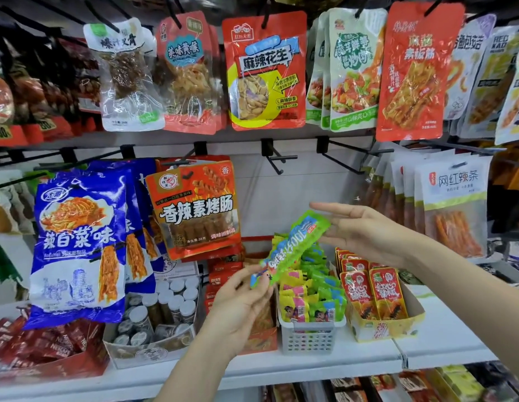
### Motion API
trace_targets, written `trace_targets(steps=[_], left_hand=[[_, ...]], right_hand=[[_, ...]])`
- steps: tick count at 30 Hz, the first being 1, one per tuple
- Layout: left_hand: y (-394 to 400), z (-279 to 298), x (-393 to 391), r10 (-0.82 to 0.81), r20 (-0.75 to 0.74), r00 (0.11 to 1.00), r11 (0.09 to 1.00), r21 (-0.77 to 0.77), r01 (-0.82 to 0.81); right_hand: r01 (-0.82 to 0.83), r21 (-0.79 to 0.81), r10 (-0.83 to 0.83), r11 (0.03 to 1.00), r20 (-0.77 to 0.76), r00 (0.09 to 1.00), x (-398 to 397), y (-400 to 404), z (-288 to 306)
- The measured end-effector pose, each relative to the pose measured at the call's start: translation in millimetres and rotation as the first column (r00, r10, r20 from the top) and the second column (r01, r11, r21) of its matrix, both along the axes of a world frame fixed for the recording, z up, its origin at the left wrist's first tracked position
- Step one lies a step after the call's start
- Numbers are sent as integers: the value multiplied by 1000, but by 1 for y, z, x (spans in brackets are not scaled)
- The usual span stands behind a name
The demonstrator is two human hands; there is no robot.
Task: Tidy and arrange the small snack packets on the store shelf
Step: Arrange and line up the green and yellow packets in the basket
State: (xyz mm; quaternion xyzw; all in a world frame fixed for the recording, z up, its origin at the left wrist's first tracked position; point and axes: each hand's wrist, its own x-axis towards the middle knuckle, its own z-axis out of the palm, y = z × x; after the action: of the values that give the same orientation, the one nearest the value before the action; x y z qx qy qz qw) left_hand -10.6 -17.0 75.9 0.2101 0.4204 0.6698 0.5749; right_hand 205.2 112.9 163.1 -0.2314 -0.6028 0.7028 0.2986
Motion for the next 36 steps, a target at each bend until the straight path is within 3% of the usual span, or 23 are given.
trace_targets(steps=[3, 6, 9, 13, 16, 19, 21, 23, 25, 27, 30, 36], left_hand=[[9, -7, -4, 73, -259, 963, 997, 34, -66], [27, -11, -5, 110, -379, 919, 993, 84, -85], [56, -15, -8, 143, -530, 836, 989, 115, -96], [112, -22, -20, 148, -837, 527, 989, 120, -87], [150, -29, -20, 139, -962, 235, 990, 139, -16], [181, -35, -11, -26, -1000, -4, 990, -26, 138], [202, -38, -5, -140, -975, -173, 968, -171, 182], [217, -41, -3, -196, -940, -280, 957, -245, 154], [221, -46, -4, -199, -937, -288, 962, -243, 127], [214, -55, -6, -157, -961, -228, 971, -192, 140], [201, -67, -11, -158, -973, -169, 965, -189, 180], [199, -68, -10, -201, -963, -181, 955, -233, 181]], right_hand=[[28, -47, -22, 998, 124, 992, 0, 7, -2], [198, 166, -241, 966, 307, 921, -11, 16, -9], [345, 264, -412, 901, 268, 871, -19, 32, -14], [587, 407, -658, 700, 48, 751, -19, 67, -30], [649, 517, -768, 558, 24, 641, -16, 92, -46], [631, 625, -839, 460, 73, 540, -16, 114, -52], [603, 653, -839, 458, 93, 536, -21, 123, -54], [543, 723, -844, 428, 105, 526, -30, 125, -53], [457, 797, -839, 395, 110, 533, -38, 124, -51], [343, 864, -838, 370, 150, 525, -43, 124, -47], [127, 899, -802, 418, 300, 517, -55, 128, -39], [-160, 832, -711, 532, 541, 449, -98, 147, -48]])
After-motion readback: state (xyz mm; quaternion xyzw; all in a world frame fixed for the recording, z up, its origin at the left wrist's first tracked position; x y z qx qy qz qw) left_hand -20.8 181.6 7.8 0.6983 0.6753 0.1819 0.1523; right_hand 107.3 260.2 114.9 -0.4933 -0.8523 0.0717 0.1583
